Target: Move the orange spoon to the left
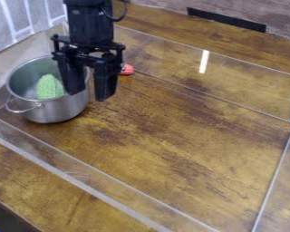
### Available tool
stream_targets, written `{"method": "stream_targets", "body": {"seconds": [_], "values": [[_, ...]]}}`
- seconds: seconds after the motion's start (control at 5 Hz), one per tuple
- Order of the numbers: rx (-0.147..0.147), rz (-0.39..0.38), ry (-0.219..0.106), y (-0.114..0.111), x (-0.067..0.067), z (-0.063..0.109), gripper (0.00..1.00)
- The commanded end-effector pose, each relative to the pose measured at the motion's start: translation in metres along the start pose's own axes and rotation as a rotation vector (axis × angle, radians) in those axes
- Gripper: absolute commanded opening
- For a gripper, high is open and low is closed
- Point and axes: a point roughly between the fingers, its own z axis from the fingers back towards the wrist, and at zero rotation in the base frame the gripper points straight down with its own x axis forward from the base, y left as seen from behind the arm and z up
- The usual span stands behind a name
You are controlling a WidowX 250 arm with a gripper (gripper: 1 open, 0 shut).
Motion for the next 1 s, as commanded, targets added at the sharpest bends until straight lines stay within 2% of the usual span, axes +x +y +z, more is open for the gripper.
{"method": "stream_targets", "body": {"seconds": [0.0,0.8], "values": [[0.02,-0.038,-0.067,-0.0005,0.0097,0.0155,1.0],[0.04,-0.098,-0.078,0.0042,0.0187,0.0143,1.0]]}}
